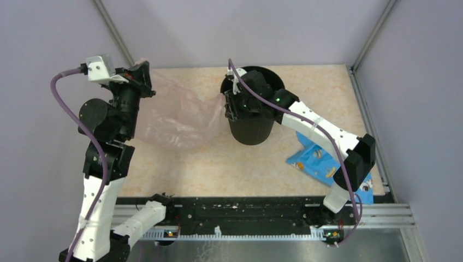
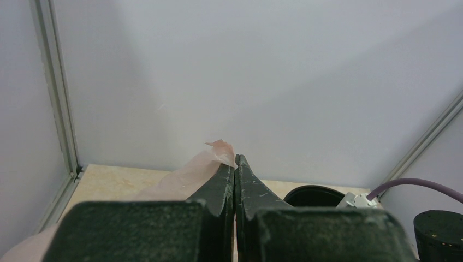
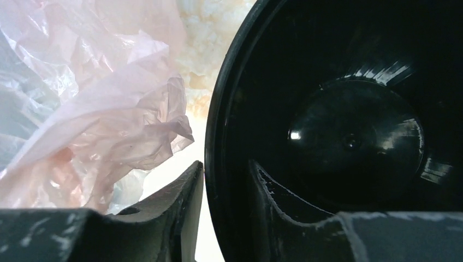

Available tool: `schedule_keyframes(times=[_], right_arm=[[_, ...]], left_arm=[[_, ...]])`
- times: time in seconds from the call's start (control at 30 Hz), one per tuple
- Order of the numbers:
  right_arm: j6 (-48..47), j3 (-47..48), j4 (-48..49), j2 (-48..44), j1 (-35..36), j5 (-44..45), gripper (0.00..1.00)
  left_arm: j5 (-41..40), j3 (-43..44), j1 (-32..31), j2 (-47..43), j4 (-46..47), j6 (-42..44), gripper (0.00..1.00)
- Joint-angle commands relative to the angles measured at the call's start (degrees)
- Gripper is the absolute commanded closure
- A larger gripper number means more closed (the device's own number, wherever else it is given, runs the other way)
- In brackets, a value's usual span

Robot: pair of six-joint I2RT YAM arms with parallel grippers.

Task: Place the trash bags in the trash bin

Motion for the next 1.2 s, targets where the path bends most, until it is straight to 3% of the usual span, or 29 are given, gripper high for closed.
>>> schedule_keyframes(times=[0.0,0.37,0.9,1.17], right_arm=[[2.5,1.4,0.8,0.2,0.6,-0.2,0.61],[3.3,7.0,-2.1,-5.0,0.9,2.4,0.37],[7.5,3.8,4.0,-16.4,1.7,-0.6,0.2],[7.3,7.1,1.1,-12.1,6.4,1.6,0.02]], left_arm=[[-0.6,1.5,-0.1,-1.2,3.5,0.0,1.0],[-0.4,2.0,-0.1,-1.9,4.3,0.3,1.0],[1.0,3.4,-0.1,-0.6,5.4,-0.7,1.0],[1.4,3.4,-0.1,-0.6,5.6,-1.7,1.0]])
